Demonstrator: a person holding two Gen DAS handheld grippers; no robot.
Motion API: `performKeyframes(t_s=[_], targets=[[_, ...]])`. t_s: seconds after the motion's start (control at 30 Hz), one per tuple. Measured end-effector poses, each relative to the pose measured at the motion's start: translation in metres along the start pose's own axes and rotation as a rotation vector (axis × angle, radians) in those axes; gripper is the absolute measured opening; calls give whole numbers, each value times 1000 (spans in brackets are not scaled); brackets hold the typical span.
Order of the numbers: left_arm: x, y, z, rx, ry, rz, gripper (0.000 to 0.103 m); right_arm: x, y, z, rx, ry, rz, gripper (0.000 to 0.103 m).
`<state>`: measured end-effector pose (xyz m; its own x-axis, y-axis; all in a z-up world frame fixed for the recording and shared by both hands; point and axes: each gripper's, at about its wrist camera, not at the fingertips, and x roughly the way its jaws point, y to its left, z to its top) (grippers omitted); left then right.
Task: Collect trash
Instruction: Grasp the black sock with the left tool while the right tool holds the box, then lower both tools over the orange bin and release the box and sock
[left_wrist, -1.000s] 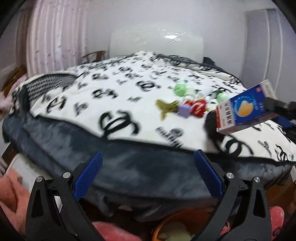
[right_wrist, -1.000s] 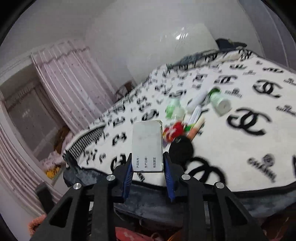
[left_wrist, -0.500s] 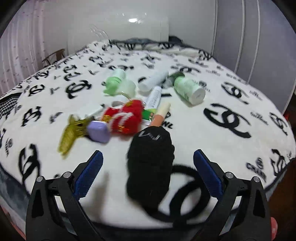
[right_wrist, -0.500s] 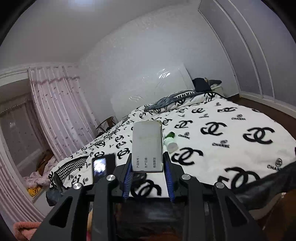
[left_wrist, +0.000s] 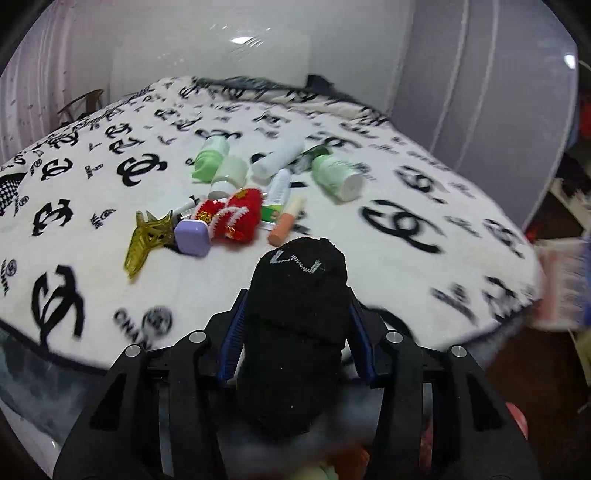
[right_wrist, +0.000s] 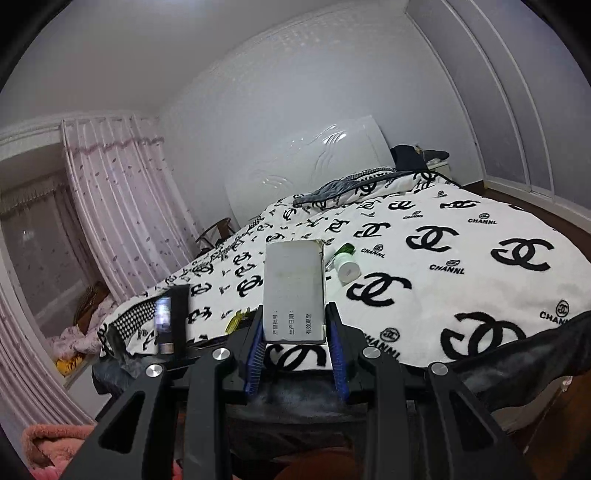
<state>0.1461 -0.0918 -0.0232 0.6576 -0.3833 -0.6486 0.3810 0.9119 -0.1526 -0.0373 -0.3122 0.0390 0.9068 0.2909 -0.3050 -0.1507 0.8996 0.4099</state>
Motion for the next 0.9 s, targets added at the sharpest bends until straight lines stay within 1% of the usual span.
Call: performKeyframes(t_s=[0.1,0.17,0.23,0.3,0.37,0.4,0.43,0.47,0.53,0.57,0.63,0.67,0.73,0.77,0.8,0.83,0.9], targets=[[-29,-8,-19,32,-1,-35,48,1,7,-9,-27,39,12,31],[-47,-11,-40,49,21,-61,48,1,13,-21,-54,82,21,31],[-56,-12,-68,58,68,-97,48,1,16,-35,-80,129,25,31],[-54,-11,-91,61,119,-104,48,5,17,-54,-99,193,22,31],[-35,-8,-124,59,217,-94,48,11,16,-75,-101,265,23,31],[-23,-5,-139,46,267,-84,48,18,14,-90,-102,318,18,31],[-3,0,-158,21,343,-80,48,25,11,-104,-94,369,11,31],[10,2,-172,7,391,-80,48,35,6,-120,-75,428,9,31],[41,2,-198,14,479,-58,48,56,-4,-147,-50,522,-3,31],[56,1,-209,16,524,-50,48,65,-7,-159,-49,556,-18,31],[86,2,-227,1,612,-36,48,93,-18,-192,-32,664,-52,31],[99,2,-234,-1,650,-23,49,101,-22,-202,-31,695,-68,31],[121,6,-245,-10,717,35,51,124,-35,-229,-23,777,-108,33],[126,7,-247,-12,734,52,54,131,-41,-237,-16,803,-134,36],[130,9,-248,-22,751,68,57,134,-44,-242,-7,819,-142,44],[131,13,-248,-42,754,68,60,137,-49,-247,13,835,-143,60],[129,15,-244,-59,738,66,69,137,-54,-248,28,829,-158,62]])
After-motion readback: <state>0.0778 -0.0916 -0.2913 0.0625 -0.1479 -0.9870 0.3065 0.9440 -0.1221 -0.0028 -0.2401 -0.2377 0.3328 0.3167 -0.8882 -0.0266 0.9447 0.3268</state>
